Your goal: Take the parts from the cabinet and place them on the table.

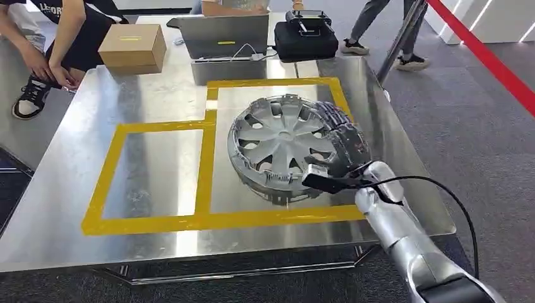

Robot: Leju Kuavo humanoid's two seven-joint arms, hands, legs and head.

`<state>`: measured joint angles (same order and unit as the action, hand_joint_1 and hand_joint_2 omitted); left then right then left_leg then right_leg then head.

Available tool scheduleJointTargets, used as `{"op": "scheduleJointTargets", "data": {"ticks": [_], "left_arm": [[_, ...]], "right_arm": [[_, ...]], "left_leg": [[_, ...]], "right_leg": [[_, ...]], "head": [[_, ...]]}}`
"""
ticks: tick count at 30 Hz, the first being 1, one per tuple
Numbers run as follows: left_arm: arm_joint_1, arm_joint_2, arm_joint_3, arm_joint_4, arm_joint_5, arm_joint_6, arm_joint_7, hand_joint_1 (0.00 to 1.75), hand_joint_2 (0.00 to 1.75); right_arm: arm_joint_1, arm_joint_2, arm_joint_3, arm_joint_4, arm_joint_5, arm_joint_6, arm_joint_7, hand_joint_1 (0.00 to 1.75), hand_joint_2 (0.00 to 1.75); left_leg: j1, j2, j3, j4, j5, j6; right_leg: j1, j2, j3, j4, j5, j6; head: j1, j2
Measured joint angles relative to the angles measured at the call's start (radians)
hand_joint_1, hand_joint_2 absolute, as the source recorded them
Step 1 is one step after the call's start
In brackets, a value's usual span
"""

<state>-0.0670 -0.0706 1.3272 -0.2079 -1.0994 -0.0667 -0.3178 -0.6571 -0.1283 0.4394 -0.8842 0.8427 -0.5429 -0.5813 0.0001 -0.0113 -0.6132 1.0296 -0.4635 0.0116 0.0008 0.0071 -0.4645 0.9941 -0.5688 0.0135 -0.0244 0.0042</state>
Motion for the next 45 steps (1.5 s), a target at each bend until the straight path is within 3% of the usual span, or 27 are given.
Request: {"op": "scheduleJointTargets", "data": {"ticks": [4,10,11,12,14,15,16,17,18,20,21,22,23,26,28,30,31,32,33,35,36,37,39,41,42,43,45], "left_arm": [[0.003,-0.001,0.012,0.000,0.007,0.002,-0.010,0.00,0.00],[0.011,-0.005,0.028,0.000,0.013,0.011,-0.011,0.00,0.00],[0.012,-0.009,0.029,0.000,0.013,0.012,-0.012,0.00,0.00],[0.011,-0.010,0.029,0.000,0.013,0.012,-0.013,0.00,0.00],[0.011,-0.014,0.029,0.000,0.010,0.012,-0.013,0.00,0.00],[0.011,-0.015,0.029,0.000,0.009,0.011,-0.014,0.00,0.00],[0.011,-0.017,0.029,0.000,0.007,0.009,-0.013,0.00,0.00],[0.011,-0.019,0.029,0.000,0.002,0.003,-0.013,0.00,0.00],[0.011,-0.023,0.029,0.000,-0.001,0.001,-0.013,0.00,0.00],[0.011,-0.026,0.029,0.000,-0.002,0.000,-0.013,0.00,0.00],[0.011,-0.023,0.029,-0.002,-0.005,0.000,-0.011,0.00,0.00],[0.010,-0.025,0.029,-0.001,-0.006,0.000,-0.011,0.00,0.00],[0.010,-0.026,0.029,-0.001,-0.008,-0.001,-0.010,0.00,0.00],[0.011,-0.029,0.028,-0.001,-0.013,-0.001,-0.007,0.00,0.00],[0.011,-0.032,0.028,-0.001,-0.022,-0.001,-0.005,0.00,0.00],[0.011,-0.032,0.027,-0.001,-0.031,-0.001,-0.005,0.00,0.00],[0.011,-0.033,0.026,-0.001,-0.033,-0.001,-0.004,0.00,0.00],[0.011,-0.034,0.026,-0.001,-0.034,-0.002,-0.004,0.00,0.00],[0.011,-0.034,0.026,-0.001,-0.034,-0.002,-0.003,0.00,0.00],[0.010,-0.033,0.026,-0.001,-0.034,-0.002,-0.003,0.00,0.00],[0.008,-0.029,0.026,-0.002,-0.034,0.001,-0.003,0.00,0.00],[0.006,-0.030,0.026,-0.002,-0.034,0.002,-0.004,0.00,0.00],[0.005,-0.027,0.026,-0.003,-0.034,0.005,-0.005,0.00,0.00],[0.004,-0.019,0.026,-0.003,-0.042,0.005,-0.010,0.00,0.00],[0.002,-0.016,0.026,-0.003,-0.043,0.005,-0.012,0.00,0.00],[0.002,-0.010,0.026,-0.003,-0.045,0.004,-0.015,0.00,0.00],[0.003,-0.001,0.026,-0.004,-0.052,0.002,-0.021,0.00,0.00]], "right_arm": [[0.237,-0.084,-0.097,-0.383,-0.054,-0.119,-0.031,0.00,0.00],[0.553,-0.148,-0.215,-0.796,-0.170,-0.153,-0.108,0.00,0.00],[0.600,-0.154,-0.229,-0.848,-0.169,-0.153,-0.112,0.00,0.00],[0.638,-0.156,-0.244,-0.894,-0.161,-0.154,-0.115,0.00,0.00],[0.705,-0.157,-0.267,-0.959,-0.148,-0.155,-0.115,0.00,0.00],[0.736,-0.156,-0.275,-0.983,-0.143,-0.155,-0.115,0.00,0.00],[0.770,-0.153,-0.285,-1.004,-0.139,-0.154,-0.115,0.00,0.00],[0.801,-0.149,-0.299,-1.026,-0.135,-0.151,-0.115,0.00,0.00],[0.827,-0.145,-0.313,-1.046,-0.134,-0.148,-0.115,0.00,0.00],[0.866,-0.139,-0.338,-1.073,-0.143,-0.139,-0.115,0.00,0.00],[0.879,-0.135,-0.347,-1.079,-0.156,-0.133,-0.115,0.00,0.00],[0.896,-0.131,-0.361,-1.088,-0.171,-0.123,-0.115,0.00,0.00],[0.906,-0.127,-0.373,-1.095,-0.189,-0.115,-0.115,0.00,0.00],[0.923,-0.110,-0.404,-1.099,-0.241,-0.087,-0.115,0.00,0.00],[0.942,-0.098,-0.434,-1.106,-0.283,-0.061,-0.115,0.00,0.00],[0.960,-0.083,-0.469,-1.107,-0.322,-0.035,-0.115,0.00,0.00],[0.967,-0.076,-0.487,-1.107,-0.342,-0.021,-0.115,0.00,0.00],[0.975,-0.069,-0.505,-1.107,-0.357,-0.015,-0.115,0.00,0.00],[0.981,-0.064,-0.518,-1.107,-0.371,-0.013,-0.115,0.00,0.00],[0.989,-0.058,-0.541,-1.104,-0.410,0.005,-0.115,0.00,0.00],[0.992,-0.054,-0.549,-1.102,-0.431,0.016,-0.115,0.00,0.00],[0.993,-0.051,-0.554,-1.098,-0.454,0.023,-0.115,0.00,0.00],[0.991,-0.050,-0.554,-1.078,-0.497,0.026,-0.115,0.00,0.00],[0.987,-0.047,-0.555,-1.054,-0.536,0.036,-0.115,0.00,0.00],[0.987,-0.044,-0.556,-1.039,-0.552,0.046,-0.115,0.00,0.00],[0.986,-0.041,-0.559,-1.024,-0.567,0.058,-0.115,0.00,0.00],[0.988,-0.030,-0.563,-1.002,-0.588,0.075,-0.115,0.00,0.00]], "left_leg": [[-0.004,-0.005,-0.003,0.005,-0.005,0.006],[-0.006,-0.005,0.006,-0.011,-0.004,0.028],[0.000,-0.001,0.016,-0.025,0.003,0.031],[0.002,0.001,0.018,-0.029,0.004,0.033],[0.002,0.002,0.016,-0.029,0.004,0.033],[0.002,0.003,0.014,-0.028,0.004,0.033],[0.003,0.004,0.013,-0.028,0.004,0.033],[0.005,0.003,0.013,-0.028,0.005,0.031],[0.009,0.003,0.013,-0.027,0.006,0.027],[0.017,0.002,0.010,-0.018,0.007,0.011],[0.011,0.000,0.008,-0.015,0.007,0.001],[0.011,0.000,0.009,-0.012,0.008,-0.005],[0.009,-0.001,0.005,-0.009,0.012,-0.013],[0.015,0.000,-0.006,-0.006,0.016,-0.026],[0.014,0.004,-0.034,0.080,-0.091,-0.031],[0.014,0.005,-0.075,0.230,-0.184,-0.033],[0.013,0.005,-0.081,0.282,-0.199,-0.031],[0.011,0.005,-0.064,0.282,-0.187,-0.027],[0.009,0.005,-0.026,0.239,-0.159,-0.020],[-0.002,0.004,0.099,0.062,-0.103,0.008],[-0.012,0.002,0.157,-0.028,-0.109,0.024],[-0.012,0.006,0.173,-0.060,-0.115,0.023],[-0.019,0.004,0.163,-0.059,-0.107,0.019],[-0.011,0.008,0.147,-0.075,-0.080,0.029],[-0.010,0.013,0.138,-0.077,-0.070,0.034],[-0.010,0.014,0.124,-0.076,-0.059,0.042],[-0.011,0.017,0.098,-0.076,-0.039,0.042]], "right_leg": [[-0.003,-0.004,0.000,-0.005,-0.001,0.003],[-0.008,-0.005,0.010,-0.013,-0.005,0.018],[-0.009,-0.005,0.011,0.004,-0.023,0.019],[-0.008,-0.005,-0.012,0.050,-0.058,0.020],[-0.013,-0.005,-0.089,0.205,-0.137,0.028],[-0.014,-0.005,-0.124,0.273,-0.159,0.032],[-0.016,-0.005,-0.142,0.306,-0.155,0.034],[-0.020,-0.005,-0.132,0.284,-0.126,0.037],[-0.025,-0.005,-0.101,0.216,-0.081,0.041],[-0.041,-0.007,-0.004,0.021,0.000,0.058],[-0.033,-0.003,0.005,0.018,-0.002,0.055],[-0.032,0.004,-0.011,0.031,0.019,0.038],[-0.032,0.004,-0.016,0.020,0.002,0.027],[-0.035,-0.001,-0.036,0.026,0.020,-0.003],[-0.032,-0.003,-0.055,0.026,0.036,-0.013],[-0.027,-0.008,-0.076,0.027,0.052,-0.018],[-0.023,-0.009,-0.088,0.028,0.060,-0.019],[-0.020,-0.010,-0.097,0.028,0.068,-0.019],[-0.016,-0.010,-0.103,0.028,0.075,-0.019],[-0.010,-0.009,-0.115,0.028,0.089,-0.019],[-0.012,-0.010,-0.117,0.028,0.094,-0.017],[-0.004,-0.009,-0.122,0.028,0.100,-0.012],[-0.012,-0.010,-0.126,0.025,0.115,0.002],[-0.013,-0.009,-0.130,0.024,0.123,0.013],[-0.013,-0.008,-0.140,0.043,0.090,0.016],[-0.014,-0.008,-0.157,0.091,0.030,0.019],[-0.016,-0.008,-0.194,0.237,-0.073,0.029]], "head": [[0.000,0.000],[-0.001,0.000],[0.000,0.000],[0.002,0.000],[0.002,0.000],[0.003,0.000],[0.003,0.000],[0.003,0.000],[0.003,0.000],[0.003,0.000],[0.003,0.000],[0.003,0.000],[0.003,0.000],[0.001,0.000],[-0.003,0.000],[-0.003,0.000],[-0.003,0.000],[-0.003,0.000],[-0.003,0.000],[-0.003,0.000],[-0.002,0.000],[-0.002,0.000],[-0.005,0.000],[-0.005,0.000],[-0.006,0.000],[0.001,0.000],[0.001,0.000]]}}
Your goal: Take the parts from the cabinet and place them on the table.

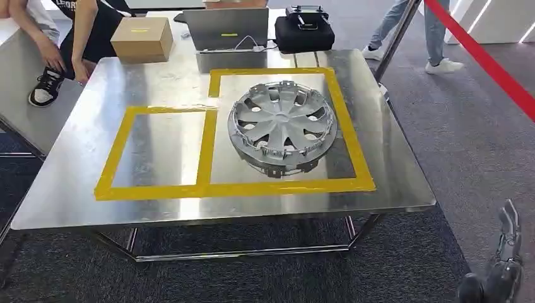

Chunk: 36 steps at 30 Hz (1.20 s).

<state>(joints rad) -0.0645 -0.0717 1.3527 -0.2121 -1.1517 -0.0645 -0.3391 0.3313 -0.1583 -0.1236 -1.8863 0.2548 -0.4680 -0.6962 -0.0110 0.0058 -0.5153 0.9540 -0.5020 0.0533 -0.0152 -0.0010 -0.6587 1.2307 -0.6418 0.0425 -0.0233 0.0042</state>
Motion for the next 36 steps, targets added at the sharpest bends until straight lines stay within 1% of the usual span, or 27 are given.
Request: {"op": "scheduleJointTargets", "data": {"ticks": [1,3,5,6,7,10,11,12,13,15,16,17,19,20,21,22,23,25,27,28,30,31,32,33,34,35,36], "left_arm": [[0.000,0.005,0.000,0.000,0.000,-0.001,-0.003,0.00,0.00],[0.000,0.013,0.000,-0.001,-0.003,-0.001,-0.005,0.00,0.00],[0.000,0.020,0.000,-0.004,0.000,-0.001,-0.005,0.00,0.00],[0.000,0.024,-0.002,-0.006,0.007,-0.001,-0.005,0.00,0.00],[0.000,0.031,-0.005,-0.010,0.011,-0.001,-0.005,0.00,0.00],[0.000,0.037,-0.010,-0.014,0.025,0.001,-0.004,0.00,0.00],[0.001,0.038,-0.012,-0.015,0.035,0.005,-0.004,0.00,0.00],[0.002,0.038,-0.014,-0.015,0.041,0.010,-0.003,0.00,0.00],[0.002,0.036,-0.014,-0.015,0.042,0.015,-0.002,0.00,0.00],[0.002,0.036,-0.015,-0.015,0.045,0.020,-0.002,0.00,0.00],[0.002,0.035,-0.017,-0.015,0.048,0.021,-0.001,0.00,0.00],[0.002,0.033,-0.018,-0.015,0.052,0.021,-0.001,0.00,0.00],[-0.001,0.027,-0.022,-0.015,0.054,0.027,0.001,0.00,0.00],[-0.003,0.026,-0.024,-0.015,0.055,0.032,0.002,0.00,0.00],[-0.005,0.024,-0.024,-0.015,0.056,0.034,0.002,0.00,0.00],[-0.009,0.023,-0.025,-0.015,0.058,0.035,0.003,0.00,0.00],[-0.012,0.021,-0.025,-0.015,0.058,0.035,0.001,0.00,0.00],[-0.013,0.016,-0.026,-0.014,0.058,0.034,-0.010,0.00,0.00],[-0.007,0.008,-0.027,-0.014,0.054,0.033,-0.020,0.00,0.00],[-0.006,0.004,-0.027,-0.014,0.053,0.033,-0.022,0.00,0.00],[-0.005,0.002,-0.027,-0.014,0.050,0.031,-0.028,0.00,0.00],[-0.005,0.002,-0.029,-0.013,0.041,0.024,-0.032,0.00,0.00],[-0.005,0.002,-0.032,-0.013,0.032,0.016,-0.034,0.00,0.00],[-0.005,0.002,-0.034,-0.013,0.025,0.009,-0.036,0.00,0.00],[-0.006,0.002,-0.035,-0.013,0.020,0.007,-0.037,0.00,0.00],[-0.006,0.002,-0.039,-0.013,0.017,0.001,-0.038,0.00,0.00],[-0.006,0.002,-0.043,-0.013,0.009,-0.001,-0.039,0.00,0.00]], "right_arm": [[0.000,0.007,-0.003,0.011,-0.006,0.006,0.000,0.00,0.00],[0.002,0.022,-0.011,0.030,-0.021,0.023,0.000,0.00,0.00],[0.002,0.042,-0.019,0.054,-0.030,0.043,0.000,0.00,0.00],[0.000,0.052,-0.021,0.067,-0.031,0.054,0.000,0.00,0.00],[-0.005,0.059,-0.023,0.079,-0.031,0.065,0.000,0.00,0.00],[-0.012,0.093,-0.045,0.122,-0.024,0.126,0.000,0.00,0.00],[-0.021,0.103,-0.051,0.147,-0.021,0.150,0.000,0.00,0.00],[-0.038,0.113,-0.059,0.178,-0.022,0.166,0.000,0.00,0.00],[-0.051,0.120,-0.065,0.216,-0.028,0.174,0.000,0.00,0.00],[-0.072,0.130,-0.071,0.280,-0.032,0.190,0.000,0.00,0.00],[-0.092,0.135,-0.080,0.330,-0.029,0.205,0.000,0.00,0.00],[-0.120,0.142,-0.093,0.417,-0.016,0.228,0.000,0.00,0.00],[-0.177,0.145,-0.118,0.627,0.030,0.245,0.001,0.00,0.00],[-0.198,0.145,-0.126,0.716,0.050,0.245,0.001,0.00,0.00],[-0.219,0.145,-0.133,0.799,0.062,0.244,0.001,0.00,0.00],[-0.253,0.145,-0.140,0.916,0.079,0.253,0.012,0.00,0.00],[-0.284,0.144,-0.140,1.024,0.096,0.273,0.031,0.00,0.00],[-0.318,0.140,-0.140,1.224,0.127,0.323,0.118,0.00,0.00],[-0.316,0.141,-0.140,1.356,0.139,0.370,0.180,0.00,0.00],[-0.313,0.146,-0.138,1.419,0.145,0.380,0.191,0.00,0.00],[-0.316,0.151,-0.138,1.498,0.149,0.425,0.251,0.00,0.00],[-0.322,0.151,-0.138,1.529,0.150,0.477,0.328,0.00,0.00],[-0.328,0.152,-0.138,1.558,0.156,0.528,0.438,0.00,0.00],[-0.331,0.154,-0.137,1.582,0.166,0.564,0.550,0.00,0.00],[-0.330,0.155,-0.135,1.599,0.168,0.577,0.635,0.00,0.00],[-0.331,0.163,-0.135,1.614,0.164,0.578,0.698,0.00,0.00],[-0.333,0.168,-0.135,1.623,0.162,0.578,0.714,0.00,0.00]], "left_leg": [[0.000,0.002,-0.013,0.001,0.011,-0.001],[0.000,0.005,-0.036,0.003,0.030,-0.005],[0.004,0.005,-0.058,0.012,0.043,-0.014],[0.003,0.005,-0.061,0.023,0.049,-0.021],[0.000,0.005,-0.075,0.035,0.052,-0.027],[0.002,0.002,-0.081,0.035,0.074,-0.044],[0.004,0.002,-0.087,0.035,0.080,-0.049],[0.008,-0.001,-0.095,0.049,0.049,-0.057],[0.008,-0.002,-0.108,0.091,-0.014,-0.062],[0.011,-0.002,-0.143,0.232,-0.129,-0.071],[0.013,-0.002,-0.156,0.301,-0.156,-0.072],[0.014,-0.002,-0.155,0.340,-0.147,-0.073],[0.014,-0.002,-0.099,0.296,-0.072,-0.070],[0.014,-0.002,-0.048,0.225,-0.041,-0.068],[0.014,-0.003,0.017,0.136,-0.033,-0.065],[0.012,-0.008,0.098,0.030,-0.047,-0.061],[0.011,-0.012,0.125,-0.026,-0.063,-0.055],[0.007,-0.013,0.108,-0.021,-0.062,-0.051],[0.014,-0.009,0.086,-0.024,-0.042,-0.027],[0.012,-0.010,0.073,-0.024,-0.033,-0.016],[0.007,-0.003,0.043,-0.024,-0.009,-0.006],[0.004,0.001,0.027,-0.023,0.003,-0.005],[0.002,0.003,0.013,-0.022,0.014,-0.005],[0.001,0.005,-0.003,-0.019,0.024,-0.005],[0.000,0.005,-0.012,-0.013,0.033,-0.007],[0.000,0.005,-0.031,-0.004,0.042,-0.010],[0.000,0.005,-0.047,0.005,0.048,-0.013]], "right_leg": [[0.000,0.000,-0.010,0.064,-0.020,0.004],[-0.001,0.000,0.028,0.064,0.023,0.005],[-0.004,0.000,0.140,-0.088,0.094,0.006],[-0.008,0.000,0.213,-0.196,0.097,0.007],[-0.005,0.001,0.252,-0.267,0.073,0.004],[0.004,0.002,0.229,-0.260,0.077,-0.021],[-0.002,0.000,0.221,-0.263,0.087,-0.035],[-0.003,-0.006,0.210,-0.263,0.098,-0.046],[-0.003,-0.005,0.196,-0.263,0.110,-0.055],[-0.003,-0.006,0.166,-0.261,0.133,-0.057],[-0.003,-0.006,0.150,-0.260,0.145,-0.056],[-0.003,-0.005,0.136,-0.260,0.158,-0.054],[-0.003,-0.006,0.110,-0.256,0.176,-0.047],[-0.003,-0.006,0.100,-0.254,0.184,-0.043],[-0.003,-0.007,0.091,-0.253,0.192,-0.039],[0.002,-0.006,0.088,-0.251,0.201,-0.033],[0.004,-0.007,0.083,-0.248,0.210,-0.028],[0.002,-0.010,0.075,-0.251,0.230,-0.015],[-0.003,-0.009,0.066,-0.240,0.221,-0.004],[-0.002,-0.008,0.051,-0.205,0.167,-0.001],[-0.002,-0.006,0.006,-0.059,0.045,0.003],[-0.002,-0.005,-0.013,0.023,0.004,0.004],[-0.002,-0.005,-0.018,0.077,-0.005,0.004],[-0.002,-0.005,-0.005,0.092,0.014,0.002],[-0.001,-0.005,0.028,0.064,0.054,-0.002],[-0.001,-0.005,0.084,-0.009,0.096,-0.006],[-0.001,-0.005,0.152,-0.106,0.116,-0.010]], "head": [[0.002,0.000],[0.002,0.000],[0.002,0.000],[0.002,0.000],[0.003,0.000],[-0.003,0.000],[-0.003,0.000],[-0.002,0.000],[-0.006,0.000],[-0.007,0.000],[-0.007,0.000],[-0.008,0.000],[-0.007,0.000],[-0.007,0.000],[-0.007,0.000],[-0.008,0.000],[-0.007,0.000],[-0.007,0.000],[-0.005,0.000],[-0.002,0.000],[0.002,0.000],[0.001,0.000],[0.002,0.000],[0.001,0.000],[0.001,0.000],[0.002,0.000],[0.001,0.000]]}}
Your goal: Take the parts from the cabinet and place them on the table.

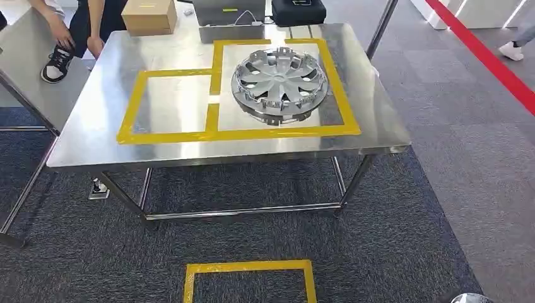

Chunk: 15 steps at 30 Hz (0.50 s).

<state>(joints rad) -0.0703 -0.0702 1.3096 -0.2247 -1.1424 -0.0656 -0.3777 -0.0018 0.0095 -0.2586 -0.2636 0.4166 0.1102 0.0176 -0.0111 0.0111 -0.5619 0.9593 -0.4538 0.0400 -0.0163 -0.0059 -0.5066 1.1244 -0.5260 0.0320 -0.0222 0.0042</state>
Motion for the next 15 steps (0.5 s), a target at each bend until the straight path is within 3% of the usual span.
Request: {"op": "scheduleJointTargets", "data": {"ticks": [1,2,4,5,6,7,8,10,11,12,13,15], "left_arm": [[-0.001,0.000,-0.004,0.000,-0.005,0.000,0.000,0.00,0.00],[-0.001,0.000,-0.008,0.000,-0.010,-0.001,-0.001,0.00,0.00],[-0.002,0.003,-0.015,0.000,-0.018,-0.002,-0.002,0.00,0.00],[-0.002,0.005,-0.016,0.000,-0.021,-0.003,-0.002,0.00,0.00],[-0.002,0.009,-0.016,0.000,-0.021,-0.003,-0.002,0.00,0.00],[-0.001,0.008,-0.016,0.001,-0.023,-0.006,-0.003,0.00,0.00],[-0.001,0.009,-0.017,0.001,-0.023,-0.006,-0.004,0.00,0.00],[-0.003,0.015,-0.021,0.001,-0.023,-0.006,-0.006,0.00,0.00],[-0.003,0.016,-0.023,0.001,-0.023,-0.006,-0.006,0.00,0.00],[-0.003,0.017,-0.023,0.001,-0.024,-0.006,-0.006,0.00,0.00],[-0.003,0.017,-0.025,0.001,-0.027,-0.006,-0.006,0.00,0.00],[-0.005,0.019,-0.030,0.001,-0.032,-0.008,-0.006,0.00,0.00]], "right_arm": [[-0.005,0.002,0.000,0.006,0.000,0.002,-0.001,0.00,0.00],[-0.011,0.003,0.000,0.011,0.004,0.000,-0.008,0.00,0.00],[-0.018,0.004,0.000,0.024,0.003,-0.006,-0.039,0.00,0.00],[-0.020,0.004,0.000,0.028,0.003,-0.007,-0.052,0.00,0.00],[-0.021,0.007,0.000,0.034,0.004,-0.007,-0.060,0.00,0.00],[-0.026,0.004,-0.001,0.038,0.005,-0.007,-0.072,0.00,0.00],[-0.028,0.003,-0.001,0.039,0.006,-0.007,-0.084,0.00,0.00],[-0.030,0.003,-0.001,0.042,0.010,-0.005,-0.092,0.00,0.00],[-0.031,0.003,-0.001,0.045,0.011,-0.005,-0.095,0.00,0.00],[-0.033,0.003,-0.001,0.047,0.011,-0.004,-0.095,0.00,0.00],[-0.034,0.003,-0.001,0.048,0.011,-0.004,-0.094,0.00,0.00],[-0.035,0.004,-0.003,0.052,0.007,-0.004,-0.086,0.00,0.00]], "left_leg": [[-0.001,0.001,-0.011,0.010,0.005,-0.005],[-0.005,0.002,-0.023,0.022,0.010,-0.009],[-0.002,0.006,-0.031,0.022,0.028,-0.020],[-0.001,0.006,-0.032,0.020,0.037,-0.027],[0.000,0.004,-0.039,0.023,0.040,-0.033],[0.003,-0.003,-0.049,0.041,-0.003,-0.041],[0.007,-0.007,-0.066,0.092,-0.071,-0.048],[0.012,-0.007,-0.101,0.240,-0.182,-0.059],[0.014,-0.007,-0.110,0.306,-0.200,-0.062],[0.016,-0.007,-0.105,0.336,-0.184,-0.063],[0.020,-0.007,-0.077,0.320,-0.140,-0.063],[0.023,-0.007,0.024,0.192,-0.075,-0.063]], "right_leg": [[0.001,0.001,0.071,-0.100,-0.013,-0.003],[0.004,0.001,0.105,-0.170,-0.030,-0.004],[0.010,0.002,0.090,-0.172,-0.034,-0.014],[0.013,0.001,0.085,-0.170,-0.028,-0.023],[0.002,-0.003,0.075,-0.176,-0.013,-0.035],[0.004,-0.007,0.063,-0.175,-0.003,-0.045],[0.004,-0.008,0.047,-0.174,0.009,-0.050],[0.004,-0.008,0.016,-0.173,0.034,-0.049],[0.004,-0.010,-0.001,-0.171,0.046,-0.048],[0.003,-0.010,-0.017,-0.168,0.058,-0.045],[0.003,-0.011,-0.037,-0.163,0.070,-0.042],[0.000,-0.011,-0.064,-0.153,0.087,-0.034]], "head": [[0.000,0.000],[-0.001,0.000],[-0.001,0.000],[-0.001,0.000],[0.001,0.000],[-0.002,0.000],[-0.005,0.000],[-0.006,0.000],[-0.006,0.000],[-0.007,0.000],[-0.006,0.000],[-0.006,0.000]]}}
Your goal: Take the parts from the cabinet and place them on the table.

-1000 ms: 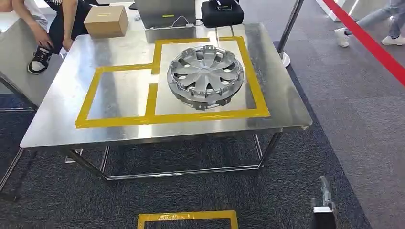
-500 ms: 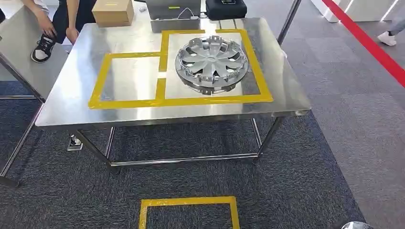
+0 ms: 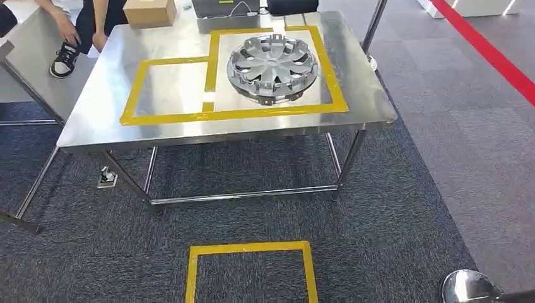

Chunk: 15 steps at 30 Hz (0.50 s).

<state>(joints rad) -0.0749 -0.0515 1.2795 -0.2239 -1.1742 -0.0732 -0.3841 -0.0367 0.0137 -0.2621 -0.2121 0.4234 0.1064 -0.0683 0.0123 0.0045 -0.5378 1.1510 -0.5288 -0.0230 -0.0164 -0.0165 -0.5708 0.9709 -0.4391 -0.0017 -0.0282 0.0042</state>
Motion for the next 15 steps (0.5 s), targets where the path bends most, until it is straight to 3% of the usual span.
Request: {"op": "scheduleJointTargets", "data": {"ticks": [1,2,3,5,6,7,8,9,11,12,13,14,15], "left_arm": [[-0.002,0.000,-0.001,0.000,-0.005,-0.001,0.000,0.00,0.00],[-0.005,0.000,-0.004,0.000,-0.009,-0.002,0.000,0.00,0.00],[-0.005,0.000,-0.006,0.000,-0.010,-0.002,0.000,0.00,0.00],[-0.003,-0.001,-0.010,0.001,-0.011,-0.003,0.000,0.00,0.00],[-0.002,-0.001,-0.010,0.001,-0.011,-0.003,0.000,0.00,0.00],[-0.004,-0.002,-0.010,0.002,-0.011,-0.005,0.000,0.00,0.00],[-0.005,-0.002,-0.011,0.002,-0.012,-0.005,0.000,0.00,0.00],[-0.005,-0.001,-0.011,0.002,-0.012,-0.005,0.000,0.00,0.00],[-0.005,-0.002,-0.012,0.002,-0.012,-0.006,0.000,0.00,0.00],[-0.005,-0.002,-0.012,0.002,-0.012,-0.008,0.001,0.00,0.00],[-0.005,-0.002,-0.013,0.002,-0.012,-0.008,0.002,0.00,0.00],[-0.005,-0.002,-0.014,0.002,-0.012,-0.009,0.005,0.00,0.00],[-0.006,-0.002,-0.014,0.002,-0.012,-0.009,0.007,0.00,0.00]], "right_arm": [[-0.001,0.001,-0.001,0.001,-0.001,0.000,0.006,0.00,0.00],[-0.001,0.002,-0.002,0.001,-0.001,-0.002,0.013,0.00,0.00],[0.000,0.003,-0.002,0.003,0.000,-0.003,0.017,0.00,0.00],[-0.001,0.006,-0.003,0.006,0.006,-0.003,0.027,0.00,0.00],[0.001,0.006,-0.003,0.008,0.010,-0.003,0.032,0.00,0.00],[0.001,0.006,-0.003,0.011,0.015,-0.003,0.034,0.00,0.00],[0.002,0.007,-0.003,0.012,0.018,-0.001,0.037,0.00,0.00],[0.003,0.008,-0.003,0.013,0.019,0.000,0.037,0.00,0.00],[0.002,0.007,-0.003,0.013,0.020,0.002,0.036,0.00,0.00],[0.002,0.006,-0.003,0.013,0.023,0.003,0.036,0.00,0.00],[0.002,0.006,-0.003,0.013,0.027,0.005,0.034,0.00,0.00],[0.002,0.005,-0.003,0.013,0.031,0.008,0.029,0.00,0.00],[0.002,0.004,-0.003,0.013,0.034,0.010,0.021,0.00,0.00]], "left_leg": [[0.002,-0.002,0.073,-0.102,-0.003,-0.001],[-0.001,-0.006,0.135,-0.200,-0.027,0.000],[-0.003,-0.010,0.147,-0.227,-0.040,0.007],[-0.009,-0.010,0.129,-0.221,-0.036,0.014],[-0.007,-0.007,0.115,-0.223,-0.026,0.029],[-0.003,0.000,0.104,-0.224,-0.016,0.044],[-0.005,0.001,0.095,-0.223,-0.008,0.057],[-0.009,0.002,0.083,-0.223,0.001,0.065],[-0.018,0.007,0.057,-0.220,0.021,0.070],[-0.022,0.008,0.043,-0.217,0.029,0.072],[-0.025,0.008,0.037,-0.212,0.036,0.072],[-0.028,0.008,0.024,-0.205,0.041,0.072],[-0.030,0.007,0.013,-0.197,0.044,0.071]], "right_leg": [[0.001,0.000,-0.009,0.006,0.008,0.006],[0.005,0.000,-0.018,0.012,0.015,0.014],[0.006,-0.001,-0.023,0.011,0.027,0.020],[0.002,-0.001,-0.031,0.003,0.049,0.032],[0.001,-0.001,-0.036,0.000,0.056,0.040],[-0.002,0.002,-0.045,0.014,0.030,0.045],[-0.002,0.003,-0.060,0.054,-0.023,0.047],[-0.002,0.005,-0.082,0.134,-0.091,0.050],[-0.001,0.006,-0.121,0.292,-0.172,0.051],[0.000,0.007,-0.119,0.333,-0.170,0.049],[0.001,0.007,-0.097,0.324,-0.147,0.043],[0.004,0.008,-0.052,0.273,-0.112,0.035],[0.007,0.009,0.016,0.177,-0.077,0.025]], "head": [[-0.002,0.000],[-0.001,0.000],[0.001,0.000],[0.000,0.000],[0.000,0.000],[0.000,0.000],[0.006,0.000],[0.008,0.000],[0.009,0.000],[0.010,0.000],[0.009,0.000],[0.009,0.000],[0.009,0.000]]}}
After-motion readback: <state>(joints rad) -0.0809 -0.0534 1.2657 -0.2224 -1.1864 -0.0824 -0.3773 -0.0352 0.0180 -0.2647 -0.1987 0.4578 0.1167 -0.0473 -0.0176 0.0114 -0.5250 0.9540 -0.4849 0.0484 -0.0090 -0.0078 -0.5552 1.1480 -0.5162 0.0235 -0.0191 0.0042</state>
